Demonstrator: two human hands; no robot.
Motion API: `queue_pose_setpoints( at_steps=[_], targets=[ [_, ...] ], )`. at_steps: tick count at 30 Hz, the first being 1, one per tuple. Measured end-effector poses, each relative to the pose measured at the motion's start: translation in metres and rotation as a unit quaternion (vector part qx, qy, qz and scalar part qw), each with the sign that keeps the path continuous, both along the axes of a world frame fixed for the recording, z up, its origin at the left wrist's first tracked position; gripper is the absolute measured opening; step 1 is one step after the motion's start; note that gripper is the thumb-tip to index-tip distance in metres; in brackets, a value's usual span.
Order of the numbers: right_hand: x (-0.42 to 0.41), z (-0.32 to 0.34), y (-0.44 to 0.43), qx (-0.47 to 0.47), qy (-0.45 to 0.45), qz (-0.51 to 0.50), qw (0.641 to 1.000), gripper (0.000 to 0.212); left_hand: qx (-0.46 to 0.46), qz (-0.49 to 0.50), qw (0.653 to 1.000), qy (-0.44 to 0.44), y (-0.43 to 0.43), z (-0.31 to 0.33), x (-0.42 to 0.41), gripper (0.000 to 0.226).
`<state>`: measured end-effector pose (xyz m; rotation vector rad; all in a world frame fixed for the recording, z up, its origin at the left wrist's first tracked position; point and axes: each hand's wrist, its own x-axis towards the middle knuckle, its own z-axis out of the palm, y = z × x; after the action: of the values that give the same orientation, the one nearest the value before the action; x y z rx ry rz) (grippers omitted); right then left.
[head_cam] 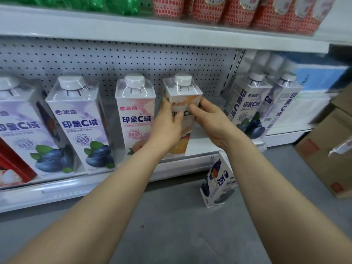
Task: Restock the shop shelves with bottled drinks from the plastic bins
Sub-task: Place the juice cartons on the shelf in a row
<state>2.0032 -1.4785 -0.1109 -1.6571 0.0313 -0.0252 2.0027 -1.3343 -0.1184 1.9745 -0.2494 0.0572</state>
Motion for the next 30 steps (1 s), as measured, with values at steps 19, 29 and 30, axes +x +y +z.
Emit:
queue_pose_setpoints(
  at_steps=[19, 29, 30],
  targets=[
    [-0.112, -0.072, -0.126, -0.216, 0.197, -0.101, 0.951, 0.088, 0.141, -0.162, 0.970, 0.115, -0.066, -0.101, -0.089, 0.091],
    [-0.110, -0.100, -0.139, -0.152, 0.148, -0.063, 0.975, 0.077, 0.090, -0.155, 0.980, 0.086, -0.103, -0.114, -0.070, 0.089],
    [-0.109, -0.103, -0.140, -0.141, 0.146, -0.058, 0.978, 0.078, 0.084, -0.152, 0.981, 0.085, -0.103, -0.116, -0.067, 0.088]
  ],
)
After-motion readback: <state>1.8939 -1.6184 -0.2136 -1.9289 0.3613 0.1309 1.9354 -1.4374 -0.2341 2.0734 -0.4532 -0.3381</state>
